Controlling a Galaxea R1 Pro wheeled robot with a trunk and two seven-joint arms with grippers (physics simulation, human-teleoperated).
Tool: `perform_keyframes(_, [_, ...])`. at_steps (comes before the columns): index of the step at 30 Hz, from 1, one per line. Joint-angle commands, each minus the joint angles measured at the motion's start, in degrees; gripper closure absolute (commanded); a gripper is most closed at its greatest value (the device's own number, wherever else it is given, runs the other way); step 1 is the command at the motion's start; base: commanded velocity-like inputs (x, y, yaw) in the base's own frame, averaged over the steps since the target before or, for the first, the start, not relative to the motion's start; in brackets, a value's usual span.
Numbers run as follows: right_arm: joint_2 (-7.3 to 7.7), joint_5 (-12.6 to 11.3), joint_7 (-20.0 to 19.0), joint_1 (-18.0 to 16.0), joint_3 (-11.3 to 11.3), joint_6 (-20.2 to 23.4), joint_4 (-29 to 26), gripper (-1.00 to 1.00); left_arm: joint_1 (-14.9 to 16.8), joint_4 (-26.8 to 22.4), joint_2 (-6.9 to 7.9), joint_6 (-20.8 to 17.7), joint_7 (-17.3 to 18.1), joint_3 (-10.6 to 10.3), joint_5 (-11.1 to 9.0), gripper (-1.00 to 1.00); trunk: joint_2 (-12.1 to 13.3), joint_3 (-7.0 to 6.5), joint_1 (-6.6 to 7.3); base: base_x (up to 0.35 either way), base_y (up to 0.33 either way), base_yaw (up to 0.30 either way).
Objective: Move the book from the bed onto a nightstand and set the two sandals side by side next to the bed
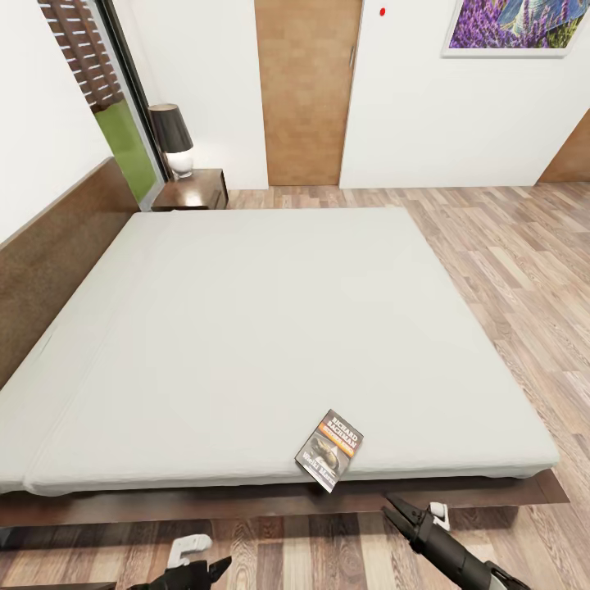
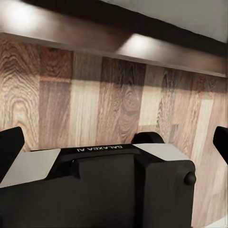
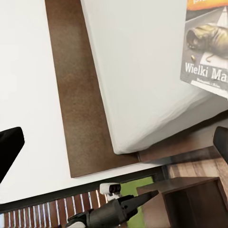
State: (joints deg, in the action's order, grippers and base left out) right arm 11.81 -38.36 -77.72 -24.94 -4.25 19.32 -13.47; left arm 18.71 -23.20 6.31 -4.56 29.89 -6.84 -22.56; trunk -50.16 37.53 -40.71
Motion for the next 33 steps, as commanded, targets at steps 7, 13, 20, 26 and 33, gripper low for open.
perform_keyframes(7, [-2.23,0.0,-0.1,-0.1,-0.2,0.4,-0.1,-1.00,0.0,-0.1,0.10,-0.5,0.1,-0.1,-1.7,-1.00,0.0,0.04,-0.01,0.000,0.000,0.000])
perform_keyframes(13, [-5.80,0.1,0.4,-0.1,-0.2,0.2,-1.0,-1.00,0.0,-0.1,0.16,-0.4,0.1,0.0,-1.9,-1.00,0.0,0.04,-0.01,0.000,0.000,0.000])
perform_keyframes(20, [-7.93,0.0,3.3,-0.1,-0.2,-1.3,-2.2,-1.00,0.0,-0.1,0.19,-0.5,0.1,0.0,-1.9,-1.00,0.0,0.04,-0.01,0.000,0.000,0.000])
perform_keyframes(26, [-8.18,0.0,3.7,-0.1,-0.2,-1.6,-2.4,-1.00,0.0,-0.1,0.12,-0.4,0.1,-0.1,-1.9,-1.00,0.0,0.04,-0.01,0.000,0.000,0.000])
perform_keyframes(33, [-8.21,0.0,3.7,-0.2,-0.2,-1.6,-2.4,-1.00,0.0,-0.1,0.11,-0.4,0.1,-0.1,-1.9,-1.00,0.0,0.04,-0.01,0.000,0.000,0.000])
